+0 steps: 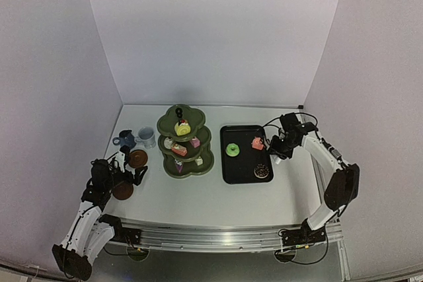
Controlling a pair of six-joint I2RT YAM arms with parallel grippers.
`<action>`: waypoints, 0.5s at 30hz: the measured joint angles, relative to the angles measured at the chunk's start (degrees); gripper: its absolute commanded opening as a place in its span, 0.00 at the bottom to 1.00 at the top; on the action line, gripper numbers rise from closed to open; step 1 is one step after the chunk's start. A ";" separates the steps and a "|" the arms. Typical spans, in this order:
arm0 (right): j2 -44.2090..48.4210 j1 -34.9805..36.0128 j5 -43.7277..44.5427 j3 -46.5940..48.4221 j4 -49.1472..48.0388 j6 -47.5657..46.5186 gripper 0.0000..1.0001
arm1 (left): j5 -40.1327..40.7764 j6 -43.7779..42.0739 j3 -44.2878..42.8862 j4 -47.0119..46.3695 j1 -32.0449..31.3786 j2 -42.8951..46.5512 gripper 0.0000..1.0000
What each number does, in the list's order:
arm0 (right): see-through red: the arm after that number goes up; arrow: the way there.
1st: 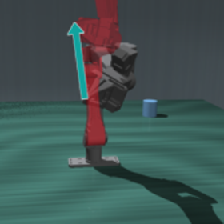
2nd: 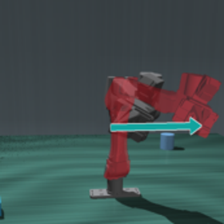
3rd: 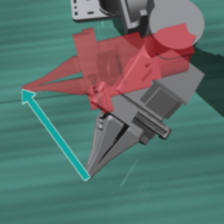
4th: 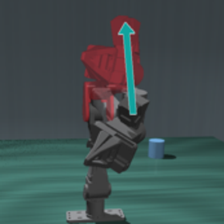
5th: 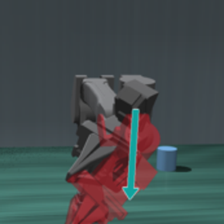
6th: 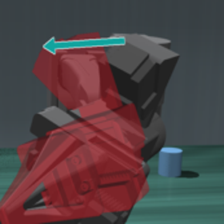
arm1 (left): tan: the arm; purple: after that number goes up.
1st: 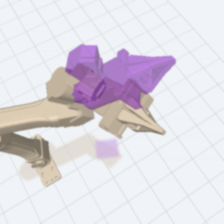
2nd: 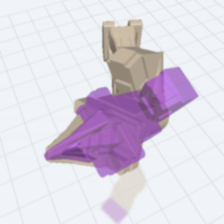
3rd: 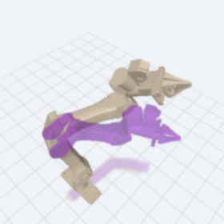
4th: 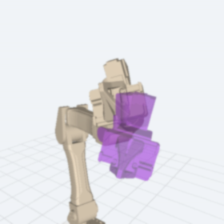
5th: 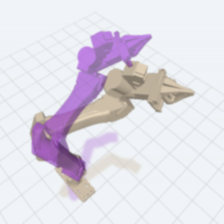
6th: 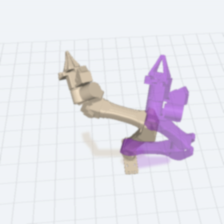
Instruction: Serve the afternoon tea
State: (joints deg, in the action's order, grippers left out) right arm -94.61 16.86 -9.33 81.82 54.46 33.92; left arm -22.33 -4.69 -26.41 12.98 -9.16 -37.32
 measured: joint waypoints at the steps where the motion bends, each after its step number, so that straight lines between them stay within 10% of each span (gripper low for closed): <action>1: 0.00 -0.35 0.09 0.41 0.41 -0.02 0.32 | 0.00 0.00 0.00 0.01 -0.01 0.00 0.99; 15: -5.32 -3.08 -2.31 5.27 3.10 -5.29 0.33 | 0.00 -0.02 0.00 0.01 -0.01 -0.24 0.99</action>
State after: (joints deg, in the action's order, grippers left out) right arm -99.92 13.78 -11.64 87.09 57.57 28.64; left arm -22.33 -4.71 -26.41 12.99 -9.16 -37.56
